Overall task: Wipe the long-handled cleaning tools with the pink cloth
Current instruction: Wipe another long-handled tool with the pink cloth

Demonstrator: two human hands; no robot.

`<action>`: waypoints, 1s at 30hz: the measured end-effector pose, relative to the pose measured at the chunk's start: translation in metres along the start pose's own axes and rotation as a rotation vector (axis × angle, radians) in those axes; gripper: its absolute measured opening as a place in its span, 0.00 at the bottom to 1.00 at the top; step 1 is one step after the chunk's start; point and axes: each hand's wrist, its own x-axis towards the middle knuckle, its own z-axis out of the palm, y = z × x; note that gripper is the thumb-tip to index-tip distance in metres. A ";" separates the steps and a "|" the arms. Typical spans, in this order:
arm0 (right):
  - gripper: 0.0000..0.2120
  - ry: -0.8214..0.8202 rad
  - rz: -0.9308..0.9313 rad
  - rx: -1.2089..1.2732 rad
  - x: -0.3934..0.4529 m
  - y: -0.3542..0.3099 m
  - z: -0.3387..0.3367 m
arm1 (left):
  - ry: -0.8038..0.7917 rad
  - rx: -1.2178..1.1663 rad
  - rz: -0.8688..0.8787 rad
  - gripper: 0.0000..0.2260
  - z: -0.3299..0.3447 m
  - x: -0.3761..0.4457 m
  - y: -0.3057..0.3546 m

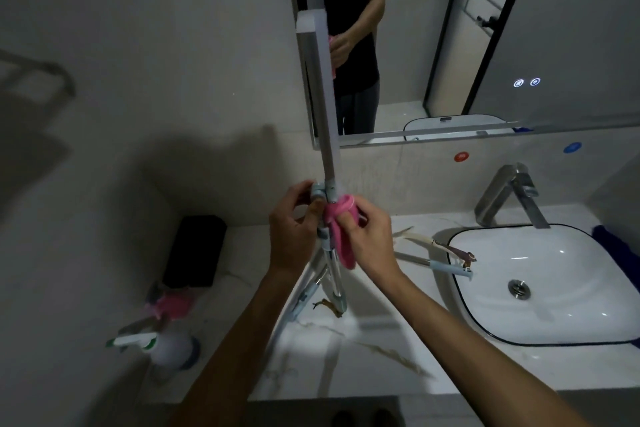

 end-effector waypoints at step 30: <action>0.07 -0.003 -0.007 -0.141 0.001 0.047 0.036 | -0.111 0.109 -0.143 0.16 -0.017 0.005 -0.039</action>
